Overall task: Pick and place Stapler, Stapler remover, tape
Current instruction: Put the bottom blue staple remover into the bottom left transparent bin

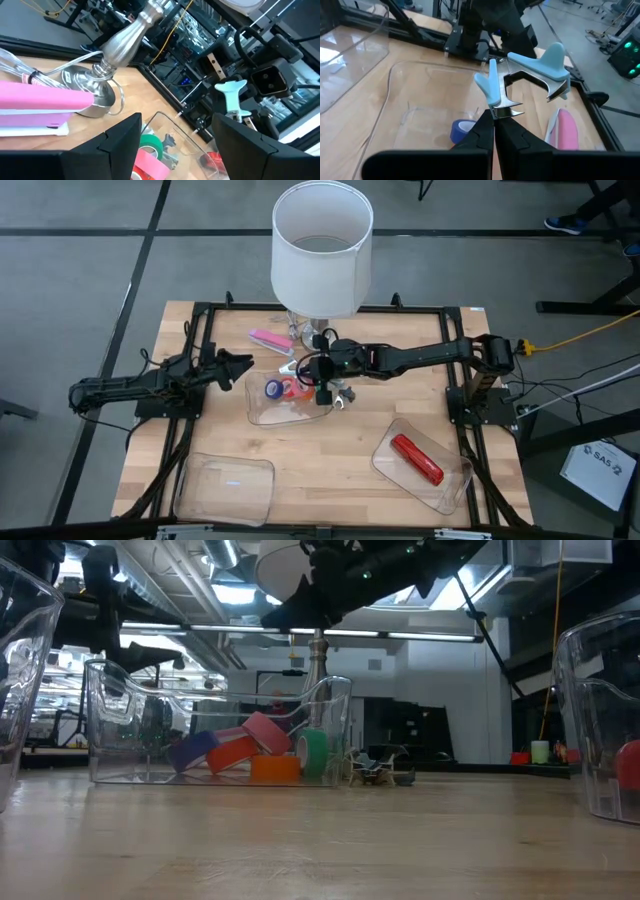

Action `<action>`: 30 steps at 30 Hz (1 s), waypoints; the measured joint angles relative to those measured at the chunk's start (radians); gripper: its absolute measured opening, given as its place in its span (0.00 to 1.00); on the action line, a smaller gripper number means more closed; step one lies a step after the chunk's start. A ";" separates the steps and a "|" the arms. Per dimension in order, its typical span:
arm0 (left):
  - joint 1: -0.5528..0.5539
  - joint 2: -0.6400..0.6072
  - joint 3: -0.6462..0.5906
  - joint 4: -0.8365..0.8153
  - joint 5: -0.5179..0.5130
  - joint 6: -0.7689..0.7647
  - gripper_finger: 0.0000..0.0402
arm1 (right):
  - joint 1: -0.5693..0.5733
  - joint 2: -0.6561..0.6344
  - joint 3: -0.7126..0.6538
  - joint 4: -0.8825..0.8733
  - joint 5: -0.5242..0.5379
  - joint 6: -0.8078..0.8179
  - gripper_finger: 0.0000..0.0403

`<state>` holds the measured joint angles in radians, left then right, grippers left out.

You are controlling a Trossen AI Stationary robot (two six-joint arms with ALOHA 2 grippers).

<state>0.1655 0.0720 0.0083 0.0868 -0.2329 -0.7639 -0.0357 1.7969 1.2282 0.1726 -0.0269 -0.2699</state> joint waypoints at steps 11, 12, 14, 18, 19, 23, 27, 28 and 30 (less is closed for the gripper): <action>0.000 0.070 0.000 0.258 0.137 -0.015 0.60 | 0.000 0.000 0.000 0.090 0.000 0.000 0.01; 0.000 0.086 0.000 0.288 0.146 -0.013 0.60 | 0.000 0.000 0.000 0.104 0.000 0.000 0.01; 0.000 0.122 0.000 0.339 0.148 -0.008 0.60 | 0.000 0.000 0.000 0.121 0.000 0.000 0.01; 0.000 0.203 0.000 0.423 0.155 0.009 0.60 | 0.000 0.000 0.000 0.147 0.000 0.000 0.01; 0.000 0.224 0.000 0.454 0.163 0.016 0.60 | 0.000 0.000 0.000 0.150 0.000 0.000 0.01; 0.000 0.306 0.005 0.564 0.188 0.060 0.60 | 0.000 0.000 0.000 0.163 0.000 0.000 0.01; 0.000 0.386 0.028 0.587 0.121 0.046 0.60 | 0.000 0.000 0.000 0.178 0.000 -0.003 0.01; 0.000 0.408 0.033 0.589 0.103 0.041 0.60 | 0.000 0.000 0.000 0.181 0.000 -0.003 0.01; 0.000 0.451 0.044 0.605 0.095 0.038 0.60 | 0.000 0.000 0.000 0.188 0.000 -0.003 0.01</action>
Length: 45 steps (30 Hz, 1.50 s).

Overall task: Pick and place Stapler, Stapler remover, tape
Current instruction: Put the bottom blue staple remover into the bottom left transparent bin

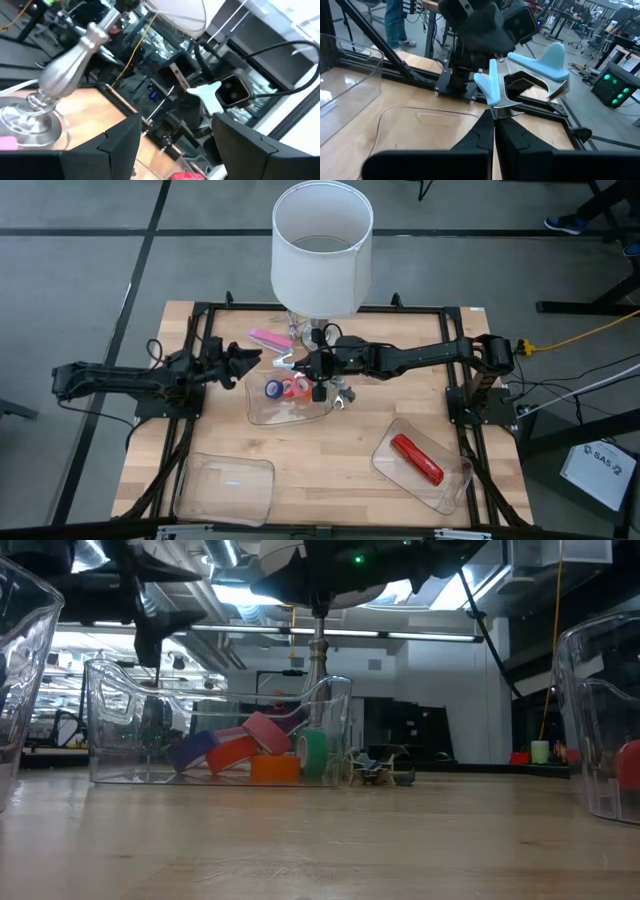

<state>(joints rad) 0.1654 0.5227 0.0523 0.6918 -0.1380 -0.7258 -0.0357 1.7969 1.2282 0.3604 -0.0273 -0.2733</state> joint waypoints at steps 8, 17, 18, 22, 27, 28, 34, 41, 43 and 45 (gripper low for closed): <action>0.000 0.159 0.094 0.054 0.085 0.053 0.60 | 0.000 0.000 0.000 0.014 0.000 -0.001 0.01; 0.000 0.311 0.203 0.054 0.166 0.111 0.60 | 0.000 0.000 0.000 0.015 0.000 -0.002 0.01; 0.000 0.325 0.210 0.055 0.167 0.111 0.60 | 0.000 0.000 0.000 0.014 0.000 -0.002 0.01; 0.000 0.368 0.215 0.107 0.158 0.094 0.57 | 0.000 0.000 0.000 0.014 0.000 -0.003 0.01; 0.000 0.394 0.216 0.147 0.164 0.044 0.42 | 0.000 0.000 0.000 0.010 0.000 -0.003 0.01; 0.000 0.398 0.216 0.147 0.165 0.032 0.38 | 0.000 0.000 0.000 0.009 0.000 -0.003 0.01; 0.000 0.403 0.215 0.148 0.167 -0.001 0.14 | -0.001 0.012 0.000 0.009 0.005 -0.004 0.01; 0.001 0.403 0.215 0.140 0.166 0.000 0.09 | -0.002 0.019 0.001 0.009 0.008 -0.002 0.03; 0.001 0.403 0.215 0.141 0.167 0.005 0.09 | -0.002 0.019 0.001 0.011 0.005 0.001 0.05; 0.002 0.402 0.215 0.141 0.186 0.023 0.09 | -0.001 0.020 0.001 0.010 0.001 0.006 0.08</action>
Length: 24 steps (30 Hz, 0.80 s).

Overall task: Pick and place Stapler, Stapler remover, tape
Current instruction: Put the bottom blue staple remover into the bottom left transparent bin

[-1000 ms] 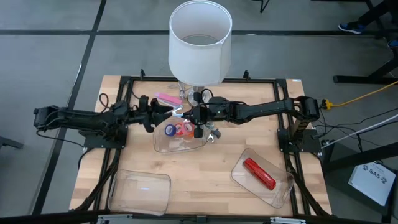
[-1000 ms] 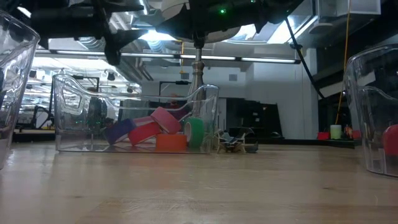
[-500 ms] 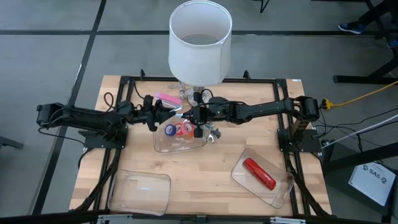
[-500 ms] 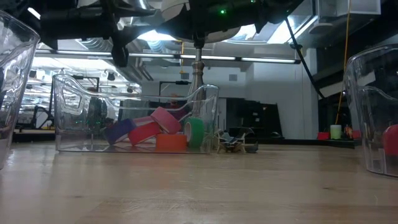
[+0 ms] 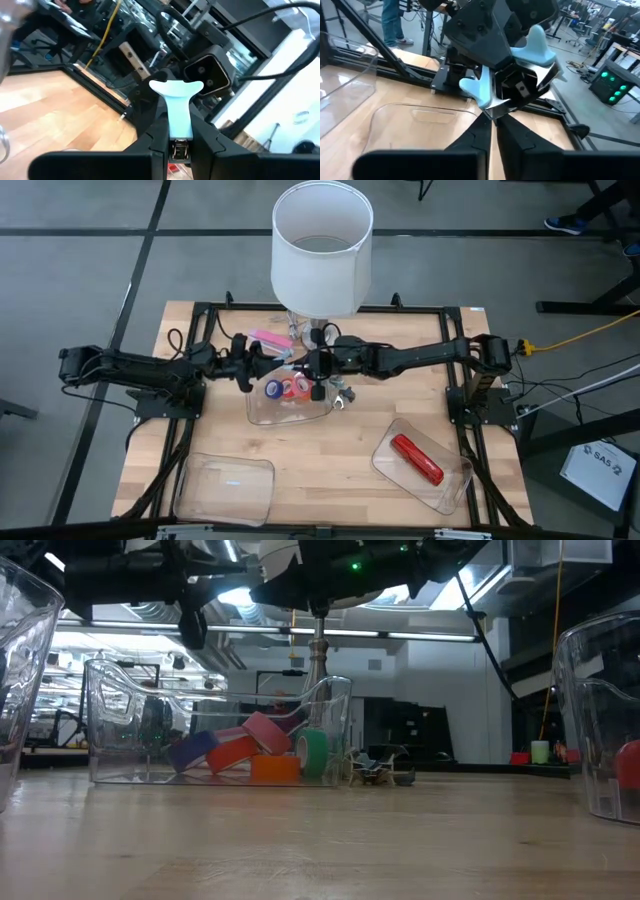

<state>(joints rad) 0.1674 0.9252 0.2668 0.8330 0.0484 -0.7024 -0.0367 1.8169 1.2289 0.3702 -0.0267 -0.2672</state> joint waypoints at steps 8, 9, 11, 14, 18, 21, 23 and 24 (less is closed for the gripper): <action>0.040 -0.022 0.000 0.002 0.081 0.036 0.09 | 0.001 0.002 0.000 -0.031 -0.007 0.077 0.30; 0.048 -0.026 0.000 0.002 0.100 0.037 0.09 | 0.001 0.002 0.000 -0.041 -0.007 0.085 0.33; 0.060 -0.033 0.001 0.002 0.139 0.048 0.09 | 0.001 0.002 0.000 -0.065 -0.007 0.112 0.38; 0.067 -0.045 0.001 -0.020 0.179 0.080 0.09 | 0.001 0.002 0.000 -0.077 -0.007 0.150 0.44; 0.057 -0.057 0.028 -0.133 0.217 0.144 0.09 | 0.001 0.002 0.000 -0.095 -0.007 0.183 0.49; 0.035 -0.061 0.084 -0.269 0.250 0.223 0.09 | 0.001 0.002 0.000 -0.103 -0.006 0.186 0.50; 0.016 -0.060 0.131 -0.377 0.278 0.283 0.09 | 0.001 0.002 0.000 -0.105 -0.006 0.186 0.51; 0.003 -0.060 0.160 -0.435 0.288 0.317 0.09 | 0.001 0.002 0.000 -0.103 -0.006 0.186 0.51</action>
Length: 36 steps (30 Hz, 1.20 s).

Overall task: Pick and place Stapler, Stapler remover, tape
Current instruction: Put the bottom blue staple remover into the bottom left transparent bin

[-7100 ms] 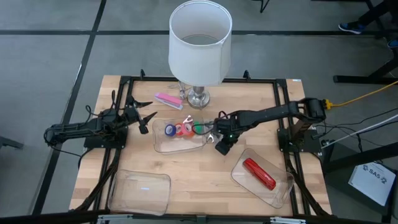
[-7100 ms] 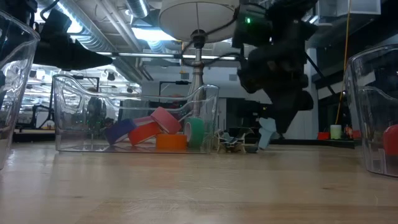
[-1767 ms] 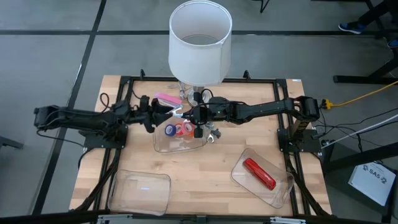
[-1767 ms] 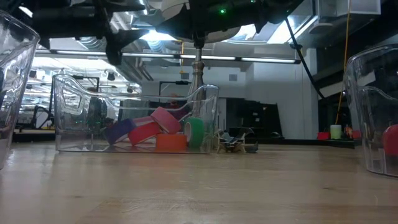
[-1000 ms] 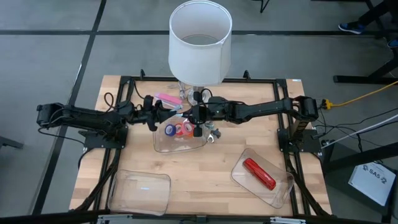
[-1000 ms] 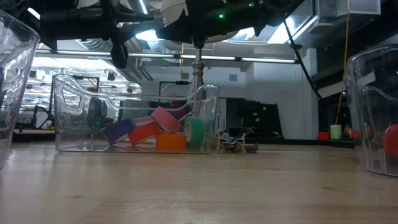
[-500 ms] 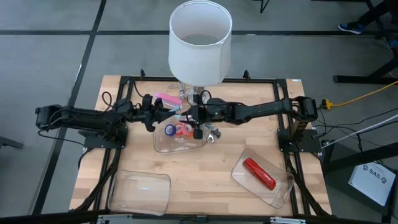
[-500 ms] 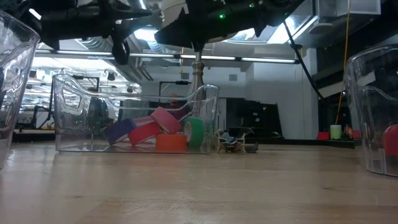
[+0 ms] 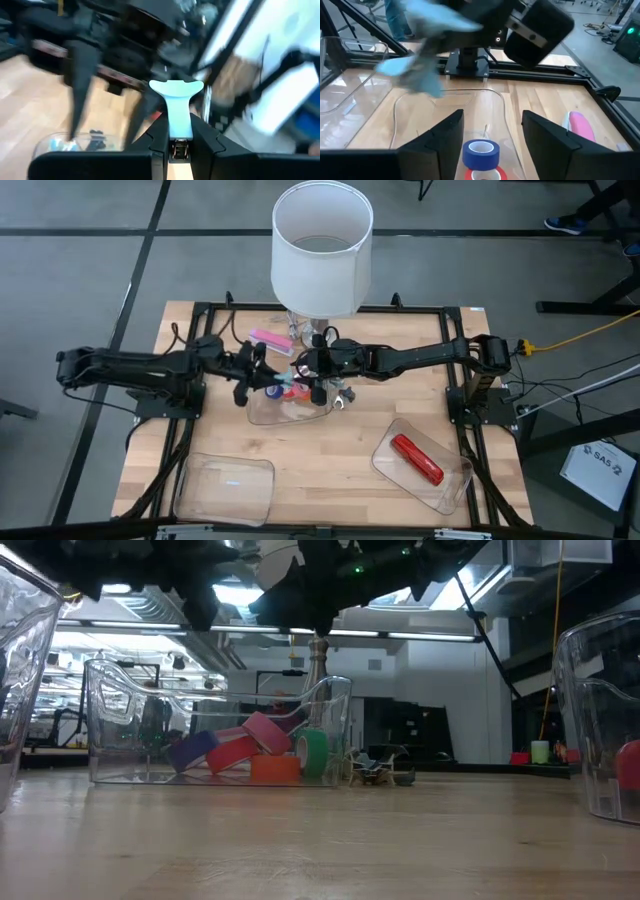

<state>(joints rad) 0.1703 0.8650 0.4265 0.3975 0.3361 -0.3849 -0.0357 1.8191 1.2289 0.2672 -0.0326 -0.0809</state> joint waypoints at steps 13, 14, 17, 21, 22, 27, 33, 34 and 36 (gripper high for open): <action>-0.246 0.000 0.296 -0.627 -0.009 0.154 0.10 | 0.000 0.000 0.000 -0.022 0.003 0.037 0.51; -0.268 0.000 0.303 -0.641 -0.009 0.134 0.10 | 0.000 0.000 0.000 -0.023 0.003 0.037 0.51; -0.340 0.000 0.310 -0.650 -0.009 0.056 0.10 | 0.000 0.000 0.000 -0.025 0.003 0.051 0.51; -0.433 0.014 0.311 -0.652 -0.023 -0.063 0.10 | 0.000 0.000 0.000 -0.025 0.003 0.053 0.51; -0.455 0.020 0.311 -0.653 -0.027 -0.091 0.10 | 0.000 0.000 0.000 -0.026 0.003 0.060 0.51; -0.553 0.066 0.311 -0.657 -0.031 -0.221 0.10 | 0.001 0.000 0.000 -0.026 0.003 0.126 0.51; -0.653 0.152 0.311 -0.673 -0.018 -0.326 0.10 | 0.021 0.000 0.000 -0.026 0.004 0.181 0.51; -0.667 0.167 0.311 -0.680 -0.015 -0.337 0.10 | 0.027 0.000 0.000 -0.027 0.004 0.182 0.51; -0.693 0.193 0.311 -0.695 -0.006 -0.364 0.10 | 0.040 0.000 0.000 -0.027 0.004 0.182 0.51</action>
<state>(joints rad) -0.5232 1.0581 0.7372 -0.2977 0.3299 -0.7491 0.0040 1.8191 1.2289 0.2398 -0.0288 0.1009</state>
